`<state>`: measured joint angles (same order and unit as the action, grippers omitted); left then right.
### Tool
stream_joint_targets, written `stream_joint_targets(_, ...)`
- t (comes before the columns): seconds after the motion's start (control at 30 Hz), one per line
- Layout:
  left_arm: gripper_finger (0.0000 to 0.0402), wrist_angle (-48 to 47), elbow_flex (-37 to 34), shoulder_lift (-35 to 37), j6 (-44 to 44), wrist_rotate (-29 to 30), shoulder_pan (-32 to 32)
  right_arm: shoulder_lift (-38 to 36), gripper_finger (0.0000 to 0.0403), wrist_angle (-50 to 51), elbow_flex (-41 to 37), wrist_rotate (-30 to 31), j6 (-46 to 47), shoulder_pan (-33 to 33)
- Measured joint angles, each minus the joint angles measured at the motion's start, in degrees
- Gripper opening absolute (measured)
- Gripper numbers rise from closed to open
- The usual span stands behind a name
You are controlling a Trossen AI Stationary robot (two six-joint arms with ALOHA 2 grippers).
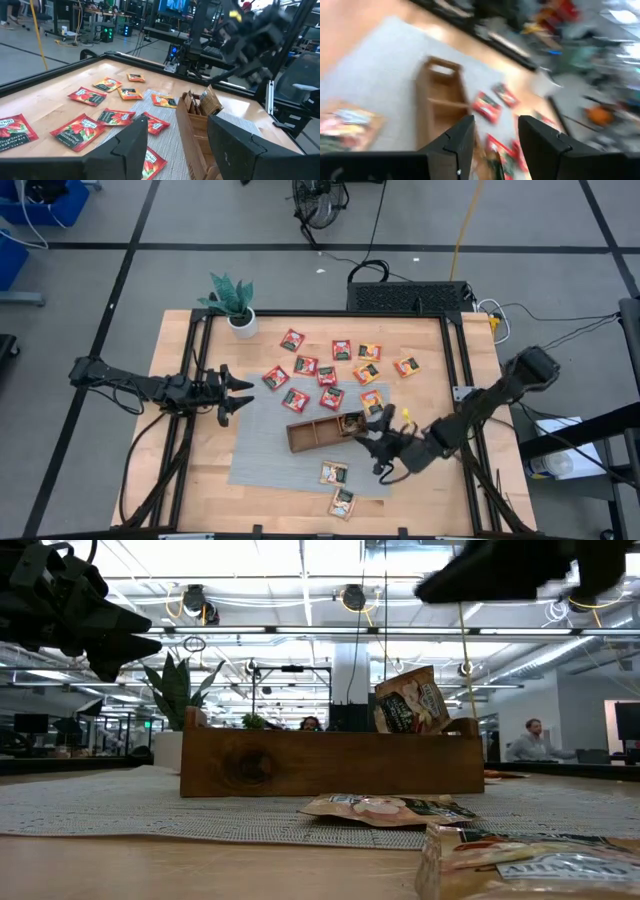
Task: Pick & Place Tea
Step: Put the brown tea bag into the right compartment of the wood organizer
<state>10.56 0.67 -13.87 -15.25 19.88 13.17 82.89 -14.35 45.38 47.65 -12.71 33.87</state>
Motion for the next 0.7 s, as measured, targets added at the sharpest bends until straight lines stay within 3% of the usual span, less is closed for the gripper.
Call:
stream_joint_targets(0.1,0.0205,0.0,0.0,0.0,0.0,0.0,0.0,-1.5,0.0141,19.7,9.2,-11.3,1.7,-5.6)
stream_joint_targets(0.2,0.0205,0.0,0.0,0.0,0.0,0.0,0.0,2.0,0.0141,37.8,20.5,-21.2,3.3,-11.2)
stream_joint_targets(0.33,0.0205,0.0,0.0,0.0,0.0,0.0,0.0,9.3,0.0141,57.2,32.6,-28.8,3.8,-16.4)
stream_joint_targets(0.53,0.0205,0.0,0.0,0.0,0.0,0.0,0.0,17.1,0.0141,62.1,37.5,-38.8,0.6,-18.5)
stream_joint_targets(0.7,0.0205,0.0,0.0,0.0,0.0,0.0,0.0,19.4,0.0141,61.6,37.7,-39.0,-0.6,-18.4)
